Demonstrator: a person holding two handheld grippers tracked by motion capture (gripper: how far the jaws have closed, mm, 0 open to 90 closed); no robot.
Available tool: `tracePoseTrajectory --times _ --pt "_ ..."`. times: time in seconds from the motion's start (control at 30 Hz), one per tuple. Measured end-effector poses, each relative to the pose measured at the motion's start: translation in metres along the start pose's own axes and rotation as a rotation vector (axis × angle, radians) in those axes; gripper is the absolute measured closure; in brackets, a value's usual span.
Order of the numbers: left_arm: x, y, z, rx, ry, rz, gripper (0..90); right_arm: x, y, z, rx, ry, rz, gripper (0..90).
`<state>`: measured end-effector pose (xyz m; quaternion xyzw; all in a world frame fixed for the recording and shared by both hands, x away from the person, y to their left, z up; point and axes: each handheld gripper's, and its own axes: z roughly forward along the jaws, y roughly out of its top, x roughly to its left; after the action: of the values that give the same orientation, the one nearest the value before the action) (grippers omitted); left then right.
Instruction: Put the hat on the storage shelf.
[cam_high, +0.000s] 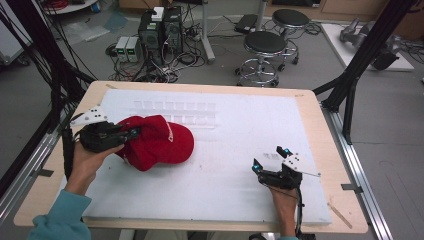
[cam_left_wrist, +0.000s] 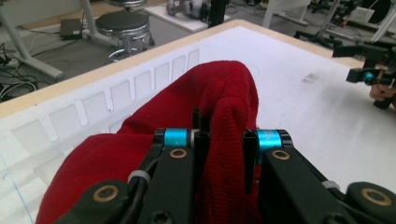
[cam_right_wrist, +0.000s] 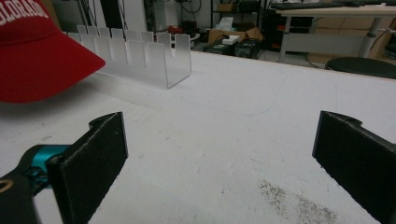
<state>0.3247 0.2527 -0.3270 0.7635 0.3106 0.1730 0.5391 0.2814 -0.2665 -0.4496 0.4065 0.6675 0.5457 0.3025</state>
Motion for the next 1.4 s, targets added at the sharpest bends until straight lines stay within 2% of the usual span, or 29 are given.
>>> tracePoseTrajectory --times 0.33,0.6,0.77,0.9,1.2,1.4 --pt "0.008 0.031 -0.015 -0.01 0.033 0.066 82.2 0.0 0.0 0.0 0.0 -0.001 -0.001 2.1" --pt "0.028 0.058 -0.019 0.006 0.101 0.103 82.3 0.0 0.0 0.0 0.0 -0.001 -0.003 2.1" --pt "0.041 0.073 -0.02 0.0 0.118 0.125 82.3 0.0 0.0 0.0 0.0 -0.002 -0.004 2.1" --pt "0.051 0.077 -0.017 0.012 0.135 0.134 82.3 0.0 0.0 0.001 0.001 -0.001 -0.01 2.1" --pt "0.081 0.089 -0.004 0.087 0.182 0.185 82.3 0.0 0.0 0.0 0.007 -0.005 -0.005 2.1" --pt "0.093 0.087 -0.002 0.102 0.187 0.175 82.3 0.001 0.0 0.001 0.006 -0.004 -0.007 2.2"
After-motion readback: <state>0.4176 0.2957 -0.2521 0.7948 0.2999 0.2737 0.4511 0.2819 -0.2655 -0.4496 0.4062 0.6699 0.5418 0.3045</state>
